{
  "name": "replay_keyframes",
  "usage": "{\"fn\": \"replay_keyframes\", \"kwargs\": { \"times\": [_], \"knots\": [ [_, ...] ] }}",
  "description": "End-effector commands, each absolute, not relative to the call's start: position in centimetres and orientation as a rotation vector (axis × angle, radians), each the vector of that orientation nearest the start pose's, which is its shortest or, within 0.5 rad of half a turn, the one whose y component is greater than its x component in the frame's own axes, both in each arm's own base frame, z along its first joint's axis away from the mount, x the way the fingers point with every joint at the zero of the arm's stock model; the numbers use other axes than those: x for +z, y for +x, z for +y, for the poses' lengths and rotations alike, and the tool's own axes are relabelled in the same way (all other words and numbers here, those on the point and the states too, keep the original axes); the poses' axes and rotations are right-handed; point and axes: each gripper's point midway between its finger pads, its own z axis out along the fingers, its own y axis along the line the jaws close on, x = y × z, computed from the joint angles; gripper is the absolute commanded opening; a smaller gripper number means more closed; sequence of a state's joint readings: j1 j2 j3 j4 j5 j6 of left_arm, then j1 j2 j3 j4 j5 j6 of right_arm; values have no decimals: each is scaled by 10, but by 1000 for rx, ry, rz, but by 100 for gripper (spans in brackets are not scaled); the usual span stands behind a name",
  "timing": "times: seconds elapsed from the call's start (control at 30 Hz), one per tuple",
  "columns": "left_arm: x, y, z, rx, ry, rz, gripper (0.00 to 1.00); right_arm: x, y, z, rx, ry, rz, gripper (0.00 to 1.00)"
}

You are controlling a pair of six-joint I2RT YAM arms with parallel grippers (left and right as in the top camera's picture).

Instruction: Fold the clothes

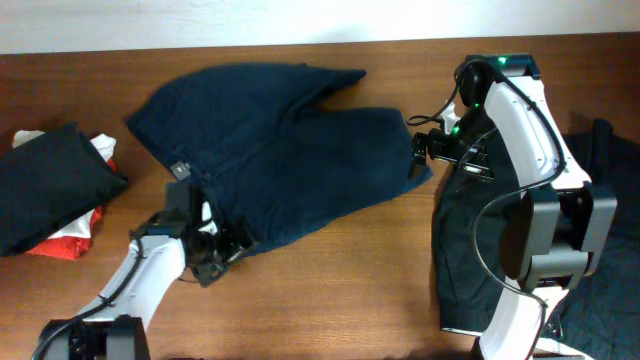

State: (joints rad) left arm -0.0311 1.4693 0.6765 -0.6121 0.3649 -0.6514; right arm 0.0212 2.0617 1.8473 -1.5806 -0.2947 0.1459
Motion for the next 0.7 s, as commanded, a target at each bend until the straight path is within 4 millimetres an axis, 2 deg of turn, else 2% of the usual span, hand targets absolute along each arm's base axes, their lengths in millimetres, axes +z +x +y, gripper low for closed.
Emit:
{"fn": "replay_keyframes", "kwargs": {
  "times": [0.0, 0.17, 0.27, 0.37, 0.43, 0.57, 0.67],
  "knots": [
    [7, 234, -71, -565, -1275, 2847, 99, 121, 341, 58, 483, 235, 3342, 99],
    [6, 233, -72, -545, -1416, 2801, 99, 121, 341, 58, 487, 206, 3342, 98],
    [2, 235, -57, -421, -1500, 2733, 98, 121, 341, 58, 486, 205, 3342, 99],
    [0, 239, -49, -366, -1542, 2676, 89, 121, 341, 58, 487, 206, 3343, 99],
    [-1, 244, -46, -354, -1545, 2642, 79, 121, 341, 58, 487, 206, 3343, 99],
    [-2, 250, -49, -372, -1522, 2618, 68, 121, 341, 58, 487, 206, 3343, 99],
    [-2, 249, -49, -353, -1514, 2618, 43, 121, 341, 58, 487, 206, 3342, 99]
  ]
}}
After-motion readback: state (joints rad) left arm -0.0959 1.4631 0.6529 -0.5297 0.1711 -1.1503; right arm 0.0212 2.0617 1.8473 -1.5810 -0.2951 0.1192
